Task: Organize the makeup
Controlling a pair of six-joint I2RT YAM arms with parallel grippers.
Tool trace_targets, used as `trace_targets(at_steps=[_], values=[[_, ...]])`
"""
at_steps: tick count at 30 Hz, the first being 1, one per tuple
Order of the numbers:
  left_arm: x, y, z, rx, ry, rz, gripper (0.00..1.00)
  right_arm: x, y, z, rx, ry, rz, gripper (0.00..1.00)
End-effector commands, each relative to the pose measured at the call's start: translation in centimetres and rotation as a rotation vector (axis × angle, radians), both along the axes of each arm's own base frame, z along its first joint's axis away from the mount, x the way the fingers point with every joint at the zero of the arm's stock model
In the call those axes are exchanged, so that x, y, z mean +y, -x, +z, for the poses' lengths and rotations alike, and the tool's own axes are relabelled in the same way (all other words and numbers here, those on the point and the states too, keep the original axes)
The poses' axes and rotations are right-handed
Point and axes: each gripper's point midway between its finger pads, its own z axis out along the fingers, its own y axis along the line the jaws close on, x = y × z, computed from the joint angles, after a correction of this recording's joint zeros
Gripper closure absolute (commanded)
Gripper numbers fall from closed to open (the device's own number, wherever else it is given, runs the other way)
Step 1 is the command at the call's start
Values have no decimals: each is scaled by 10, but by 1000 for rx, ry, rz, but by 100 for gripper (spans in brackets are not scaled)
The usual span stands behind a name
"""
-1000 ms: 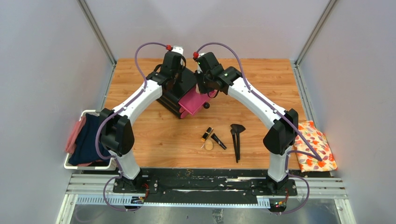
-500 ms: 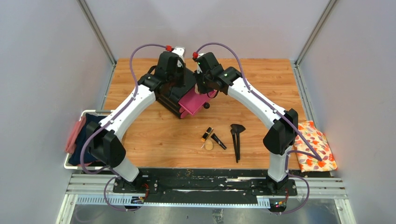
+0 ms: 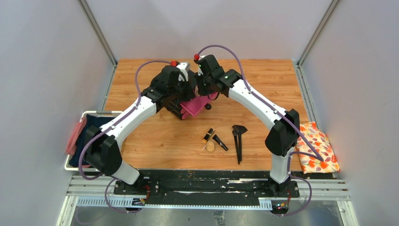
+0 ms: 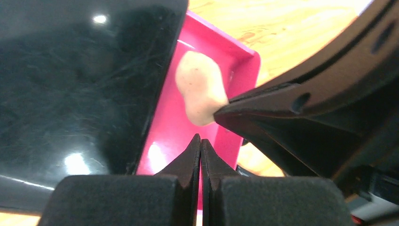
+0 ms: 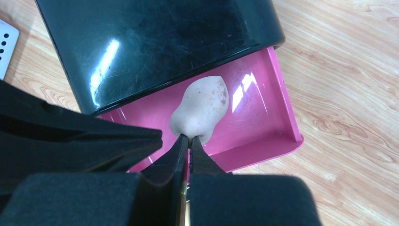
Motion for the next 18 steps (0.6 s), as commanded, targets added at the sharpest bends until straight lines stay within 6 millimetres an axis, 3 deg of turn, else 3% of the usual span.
trace_targets(at_steps=[1, 9, 18], values=[[-20, 7, 35, -72, 149, -68, 100, 7, 10, 11, 0, -54, 20, 100], [-25, 7, 40, -86, 189, -83, 100, 11, 16, 10, 22, -79, 45, 100], [-23, 1, 25, -65, 152, -60, 100, 11, 27, 27, 15, -126, 68, 100]])
